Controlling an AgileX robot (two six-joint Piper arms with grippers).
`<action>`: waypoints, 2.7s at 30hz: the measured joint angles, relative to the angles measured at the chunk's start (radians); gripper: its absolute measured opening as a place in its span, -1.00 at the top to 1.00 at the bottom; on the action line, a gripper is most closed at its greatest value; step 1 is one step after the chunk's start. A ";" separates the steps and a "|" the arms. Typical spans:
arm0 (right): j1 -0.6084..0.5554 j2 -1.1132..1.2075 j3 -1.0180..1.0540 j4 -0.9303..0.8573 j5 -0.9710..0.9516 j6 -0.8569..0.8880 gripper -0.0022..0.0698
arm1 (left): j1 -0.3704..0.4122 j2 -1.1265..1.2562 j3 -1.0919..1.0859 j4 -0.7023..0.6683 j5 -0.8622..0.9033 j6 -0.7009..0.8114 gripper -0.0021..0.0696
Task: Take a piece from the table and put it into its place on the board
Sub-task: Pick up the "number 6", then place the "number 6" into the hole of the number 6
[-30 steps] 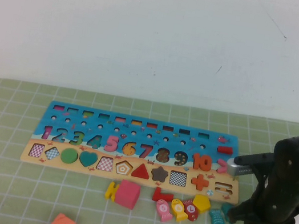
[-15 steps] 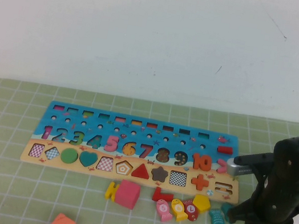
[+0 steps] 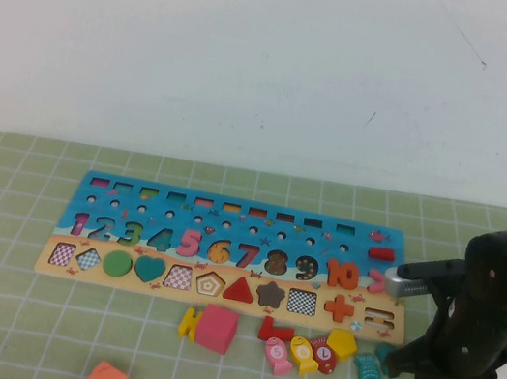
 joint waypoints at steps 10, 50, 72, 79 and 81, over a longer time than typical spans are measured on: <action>0.000 -0.093 -0.159 0.012 0.222 -0.104 0.18 | 0.000 0.000 0.000 0.000 0.000 -0.002 0.95; 0.216 0.499 -1.163 0.348 0.376 -0.065 0.18 | 0.000 0.000 0.000 -0.002 0.000 0.000 0.95; 0.216 0.577 -1.163 0.399 0.189 -0.062 0.18 | 0.000 0.000 0.000 -0.002 0.000 0.000 0.95; 0.216 0.577 -1.163 0.380 0.194 -0.062 0.18 | 0.000 0.000 0.000 -0.002 0.000 -0.002 0.95; 0.216 0.577 -1.163 0.373 0.194 -0.062 0.18 | 0.000 0.000 0.000 -0.002 0.000 -0.002 0.95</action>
